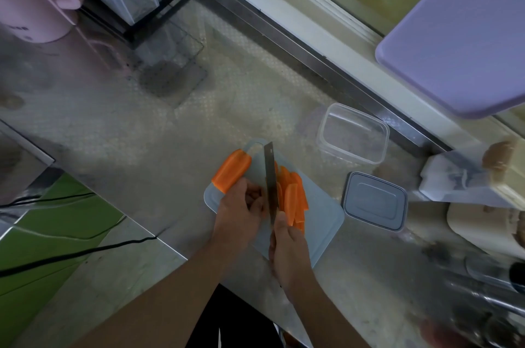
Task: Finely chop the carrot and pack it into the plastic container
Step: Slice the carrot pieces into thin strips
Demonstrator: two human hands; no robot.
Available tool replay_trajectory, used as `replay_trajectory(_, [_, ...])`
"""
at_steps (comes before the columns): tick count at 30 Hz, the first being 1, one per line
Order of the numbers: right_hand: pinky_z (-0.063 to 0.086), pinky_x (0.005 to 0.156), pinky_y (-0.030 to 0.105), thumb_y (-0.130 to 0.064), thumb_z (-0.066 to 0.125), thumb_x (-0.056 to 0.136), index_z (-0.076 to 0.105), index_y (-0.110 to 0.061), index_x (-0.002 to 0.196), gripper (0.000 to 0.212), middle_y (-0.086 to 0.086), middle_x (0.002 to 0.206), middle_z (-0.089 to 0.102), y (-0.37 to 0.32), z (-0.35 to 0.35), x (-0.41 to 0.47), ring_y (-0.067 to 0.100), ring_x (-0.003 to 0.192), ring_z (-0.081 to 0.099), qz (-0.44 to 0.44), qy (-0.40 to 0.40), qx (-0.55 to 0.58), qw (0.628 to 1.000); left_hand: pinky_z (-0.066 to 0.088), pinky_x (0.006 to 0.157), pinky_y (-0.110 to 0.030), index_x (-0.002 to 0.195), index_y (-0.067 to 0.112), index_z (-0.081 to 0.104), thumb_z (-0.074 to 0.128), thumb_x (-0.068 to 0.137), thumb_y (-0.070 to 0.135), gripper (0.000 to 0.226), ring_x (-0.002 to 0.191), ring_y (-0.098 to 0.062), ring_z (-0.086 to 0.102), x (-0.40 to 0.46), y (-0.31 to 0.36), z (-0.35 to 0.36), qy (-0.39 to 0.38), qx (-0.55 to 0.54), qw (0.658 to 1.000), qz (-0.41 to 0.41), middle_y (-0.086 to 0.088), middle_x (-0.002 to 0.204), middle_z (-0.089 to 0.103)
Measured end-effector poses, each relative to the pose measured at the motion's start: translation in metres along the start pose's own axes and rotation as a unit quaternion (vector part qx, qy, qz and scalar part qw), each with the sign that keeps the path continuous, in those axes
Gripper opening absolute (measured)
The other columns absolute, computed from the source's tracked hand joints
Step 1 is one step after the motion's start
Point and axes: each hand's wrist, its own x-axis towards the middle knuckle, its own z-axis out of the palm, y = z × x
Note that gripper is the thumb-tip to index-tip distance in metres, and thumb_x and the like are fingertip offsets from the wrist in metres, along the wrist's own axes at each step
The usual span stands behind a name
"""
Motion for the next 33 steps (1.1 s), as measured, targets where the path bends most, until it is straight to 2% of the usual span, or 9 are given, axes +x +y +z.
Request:
replay_trajectory(5, [0.024, 0.042, 0.023, -0.054, 0.040, 0.104, 0.038, -0.020, 0.067, 0.051, -0.002, 0.055, 0.031, -0.002, -0.010, -0.011, 0.012, 0.044, 0.026, 0.014, -0.035, 0.016, 0.999, 0.050, 0.077, -0.018, 0.097, 0.028, 0.062, 0.066, 0.097, 0.007, 0.021, 0.080, 0.000, 0.064, 0.001, -0.003, 0.002, 0.007, 0.000, 1.000, 0.004, 0.011, 0.085, 0.069])
replay_trajectory(7, [0.023, 0.040, 0.020, -0.055, 0.038, 0.105, 0.039, -0.019, 0.068, 0.051, 0.000, 0.055, 0.031, -0.002, -0.012, -0.015, 0.012, 0.042, 0.025, 0.022, -0.051, 0.021, 0.998, 0.052, 0.078, -0.022, 0.096, 0.030, 0.062, 0.067, 0.096, 0.009, 0.022, 0.080, -0.001, 0.065, 0.001, -0.006, 0.002, 0.009, 0.004, 1.000, 0.008, 0.011, 0.084, 0.069])
replay_trajectory(12, [0.022, 0.040, 0.020, -0.060, 0.036, 0.103, 0.037, -0.022, 0.063, 0.055, 0.000, 0.053, 0.029, 0.000, -0.013, -0.019, 0.012, 0.040, 0.024, 0.020, -0.061, 0.009, 0.998, 0.050, 0.077, -0.021, 0.094, 0.033, 0.060, 0.066, 0.097, 0.009, 0.024, 0.082, 0.000, 0.065, 0.002, -0.007, 0.003, 0.010, 0.011, 1.000, 0.013, 0.013, 0.084, 0.069])
replay_trajectory(16, [0.021, 0.041, 0.020, -0.062, 0.035, 0.102, 0.036, -0.022, 0.060, 0.058, 0.000, 0.052, 0.029, 0.001, -0.013, -0.021, 0.012, 0.040, 0.023, 0.024, -0.062, 0.007, 0.998, 0.056, 0.081, -0.029, 0.095, 0.032, 0.061, 0.065, 0.097, 0.008, 0.025, 0.083, -0.001, 0.066, 0.001, -0.008, 0.003, 0.009, 0.009, 1.000, 0.016, 0.013, 0.085, 0.069])
replay_trajectory(21, [0.018, 0.042, 0.021, -0.064, 0.034, 0.102, 0.032, -0.023, 0.059, 0.059, 0.001, 0.054, 0.025, 0.002, -0.012, -0.023, 0.014, 0.042, 0.019, 0.043, -0.066, 0.005, 0.997, 0.057, 0.083, -0.031, 0.097, 0.031, 0.062, 0.063, 0.098, 0.006, 0.024, 0.083, -0.001, 0.066, 0.000, -0.005, 0.002, 0.009, 0.001, 1.000, 0.014, 0.013, 0.086, 0.070])
replay_trajectory(27, [0.021, 0.040, 0.019, -0.063, 0.033, 0.102, 0.033, -0.022, 0.059, 0.060, -0.001, 0.050, 0.027, 0.000, -0.011, -0.025, 0.013, 0.040, 0.022, 0.045, -0.059, -0.002, 0.997, 0.058, 0.083, -0.031, 0.098, 0.031, 0.061, 0.063, 0.099, 0.009, 0.022, 0.084, -0.002, 0.066, -0.001, -0.004, 0.002, 0.009, 0.005, 1.000, 0.012, 0.011, 0.087, 0.070])
replay_trajectory(33, [0.027, 0.047, 0.023, -0.061, 0.035, 0.103, 0.041, -0.020, 0.059, 0.060, -0.007, 0.046, 0.034, 0.010, -0.008, -0.023, 0.010, 0.042, 0.033, 0.035, -0.020, -0.058, 0.997, 0.054, 0.078, -0.025, 0.098, 0.031, 0.061, 0.063, 0.099, 0.010, 0.021, 0.081, 0.001, 0.064, -0.002, -0.001, 0.002, 0.015, 0.012, 1.000, 0.016, 0.012, 0.085, 0.068])
